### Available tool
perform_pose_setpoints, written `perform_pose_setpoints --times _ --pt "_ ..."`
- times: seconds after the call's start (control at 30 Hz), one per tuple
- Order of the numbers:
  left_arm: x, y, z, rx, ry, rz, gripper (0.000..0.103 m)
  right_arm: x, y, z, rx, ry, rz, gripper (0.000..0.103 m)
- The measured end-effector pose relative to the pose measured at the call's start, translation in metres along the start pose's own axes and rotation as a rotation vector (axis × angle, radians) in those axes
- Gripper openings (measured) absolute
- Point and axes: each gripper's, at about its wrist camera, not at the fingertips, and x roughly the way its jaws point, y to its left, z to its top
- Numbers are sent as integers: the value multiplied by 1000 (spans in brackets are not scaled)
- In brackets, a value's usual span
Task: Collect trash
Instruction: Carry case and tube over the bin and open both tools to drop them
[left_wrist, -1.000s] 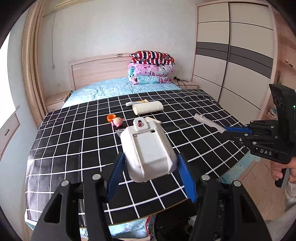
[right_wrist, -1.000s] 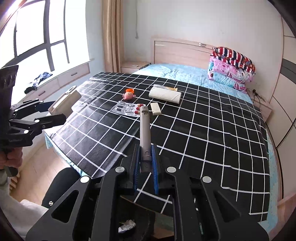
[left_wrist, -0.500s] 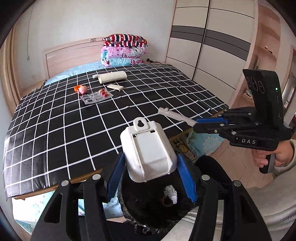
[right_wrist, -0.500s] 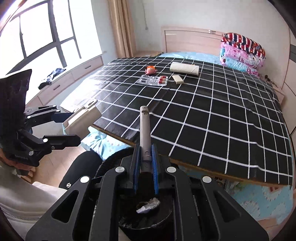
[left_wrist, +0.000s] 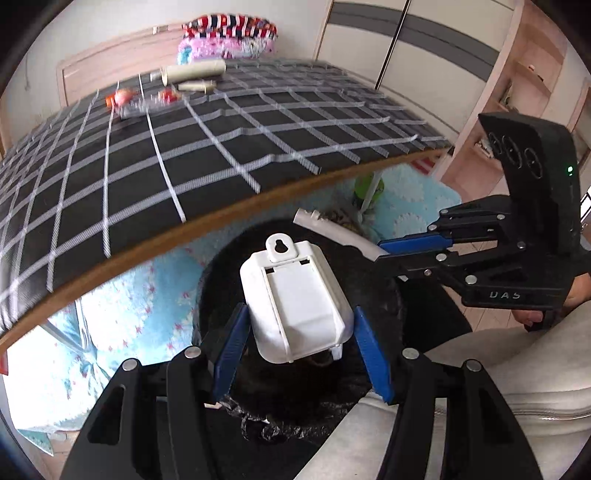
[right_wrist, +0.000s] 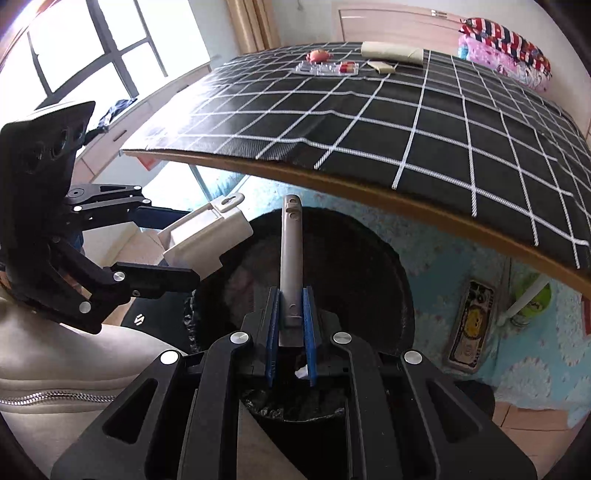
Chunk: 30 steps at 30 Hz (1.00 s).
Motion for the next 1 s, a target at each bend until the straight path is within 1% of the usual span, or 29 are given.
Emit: perform_pose_setpoints --times 0.13,0.2,0.3,0.4,0.5,0.67,0.83,0.87,0.93,0.97,1.0 --pt "29 9 -8 -24 68 -7 56 27 -8 -11 31 76 5 13" --pt "42 11 -12 -26 99 2 56 40 -12 -15 46 113 3 13" --pt "61 8 -18 -2 136 46 56 55 -15 -21 63 155 4 13" --pt "72 0 -21 29 160 56 56 68 -18 -24 79 191 -6 13" --pt "80 -1 -25 27 186 40 56 78 -20 -27 84 220 -16 13" --pt "86 2 -27 8 207 44 57 91 -21 -32 89 258 -27 13" --pt "92 2 -22 -3 215 33 57 91 -19 -33 90 260 -26 14" --pt "91 2 -22 -6 215 25 57 91 -20 -33 93 261 -30 16" --pt "88 3 -20 -10 208 23 58 90 -22 -33 101 255 -33 23" --pt "87 3 -20 -13 203 20 58 88 -22 -31 103 247 -32 29" --pt "84 3 -19 -19 196 13 62 87 -22 -30 104 238 -33 32"
